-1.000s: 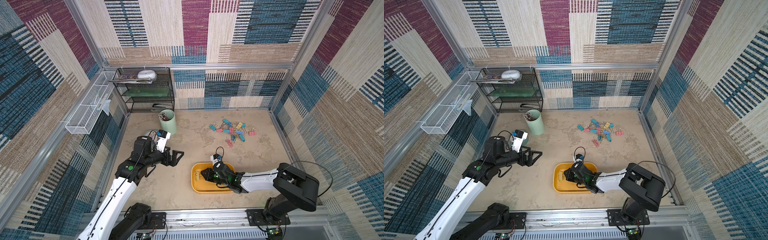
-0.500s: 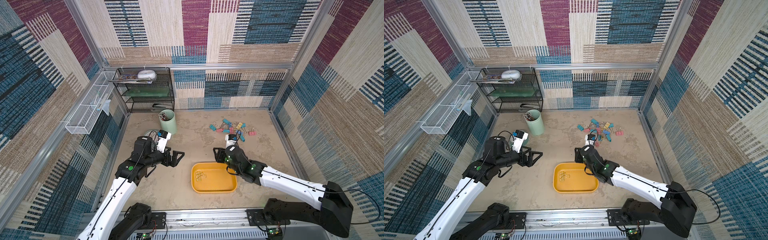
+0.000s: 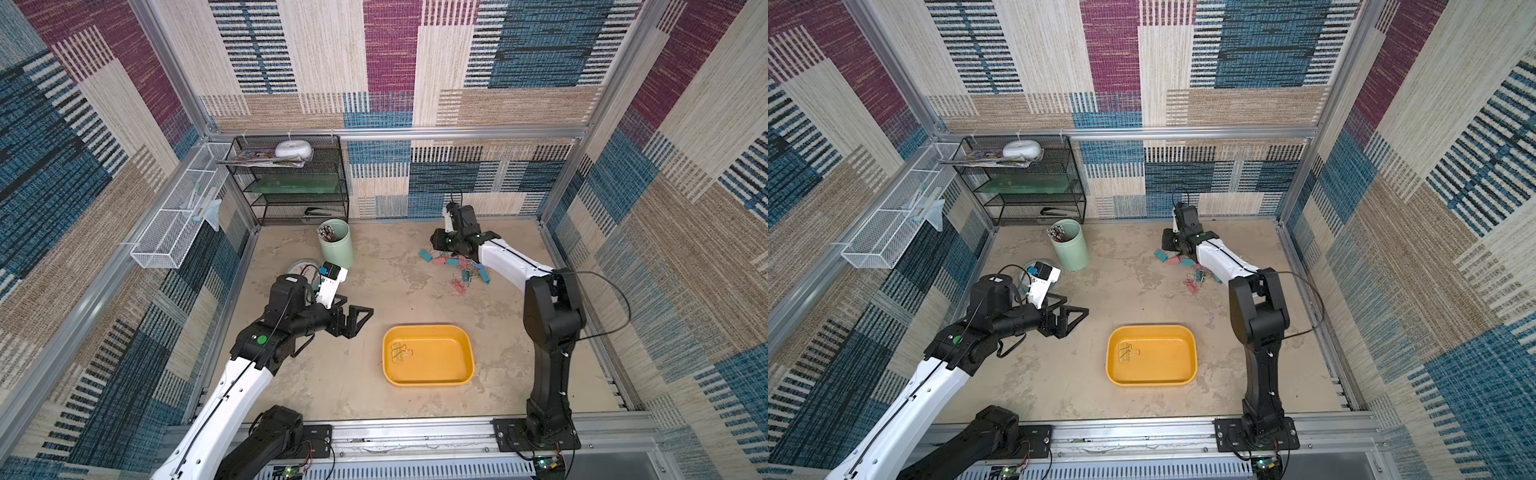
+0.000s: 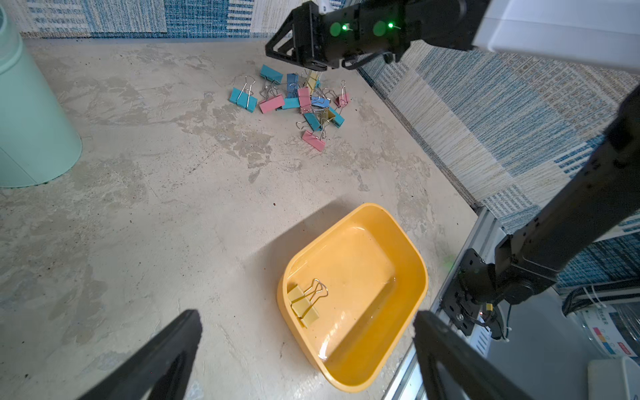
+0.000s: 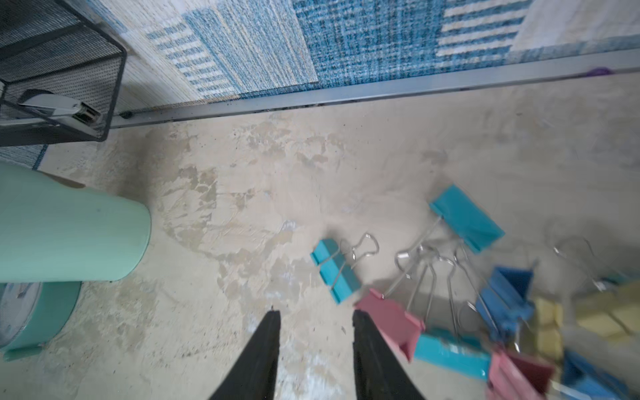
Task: Put the binder clips in the storage box
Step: Pick up the binder clip at the center of the board.
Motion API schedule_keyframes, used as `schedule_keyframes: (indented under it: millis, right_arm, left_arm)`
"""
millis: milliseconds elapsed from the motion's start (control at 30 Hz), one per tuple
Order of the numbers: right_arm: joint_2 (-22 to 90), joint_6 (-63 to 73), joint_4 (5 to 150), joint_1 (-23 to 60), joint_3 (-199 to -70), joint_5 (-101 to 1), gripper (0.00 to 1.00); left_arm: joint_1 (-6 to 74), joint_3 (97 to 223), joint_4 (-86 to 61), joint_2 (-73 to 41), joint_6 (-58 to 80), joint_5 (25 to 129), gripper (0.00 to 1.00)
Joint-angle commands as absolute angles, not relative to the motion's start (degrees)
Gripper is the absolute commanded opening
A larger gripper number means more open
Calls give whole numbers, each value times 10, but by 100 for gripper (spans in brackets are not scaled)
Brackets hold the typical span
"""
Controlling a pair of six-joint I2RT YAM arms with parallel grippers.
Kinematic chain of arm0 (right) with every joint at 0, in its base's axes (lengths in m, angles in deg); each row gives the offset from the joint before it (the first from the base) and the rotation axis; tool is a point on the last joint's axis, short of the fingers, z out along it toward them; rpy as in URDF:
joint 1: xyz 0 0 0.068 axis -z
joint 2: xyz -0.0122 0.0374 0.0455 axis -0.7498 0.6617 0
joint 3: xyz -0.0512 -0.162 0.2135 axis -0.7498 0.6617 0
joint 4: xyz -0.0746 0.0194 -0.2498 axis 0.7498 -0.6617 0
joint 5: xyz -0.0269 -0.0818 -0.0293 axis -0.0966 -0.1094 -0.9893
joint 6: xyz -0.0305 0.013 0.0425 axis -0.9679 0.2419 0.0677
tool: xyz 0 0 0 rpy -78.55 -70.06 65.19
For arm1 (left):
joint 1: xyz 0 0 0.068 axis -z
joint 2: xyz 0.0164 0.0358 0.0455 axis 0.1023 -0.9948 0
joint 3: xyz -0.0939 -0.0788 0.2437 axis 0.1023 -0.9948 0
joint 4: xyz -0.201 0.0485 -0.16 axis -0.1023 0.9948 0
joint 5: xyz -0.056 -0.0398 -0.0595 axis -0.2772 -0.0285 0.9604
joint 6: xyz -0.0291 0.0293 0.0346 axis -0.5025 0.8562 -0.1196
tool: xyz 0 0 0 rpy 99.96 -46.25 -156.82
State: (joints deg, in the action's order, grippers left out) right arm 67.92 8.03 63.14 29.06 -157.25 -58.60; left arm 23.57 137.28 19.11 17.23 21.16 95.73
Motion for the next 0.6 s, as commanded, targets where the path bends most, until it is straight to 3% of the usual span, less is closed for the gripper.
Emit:
schedule_keyframes:
  millis: [0,233,533,567]
  right_arm:
    - [765,57,554,306,-1676,-539,39]
    - [878,52,533,328,-1787,-461,37]
    - [840,72,591,332,-1704,-410,0]
    - [836,72,590,332,-1702,-411,0]
  left_arm:
    - [235,1372,180,174,213,955,99]
    - [236,1374,179,166,209,970,99]
    - [235,1374,180,166,210,967,100]
    - [235,1374,180,166,210,966,100]
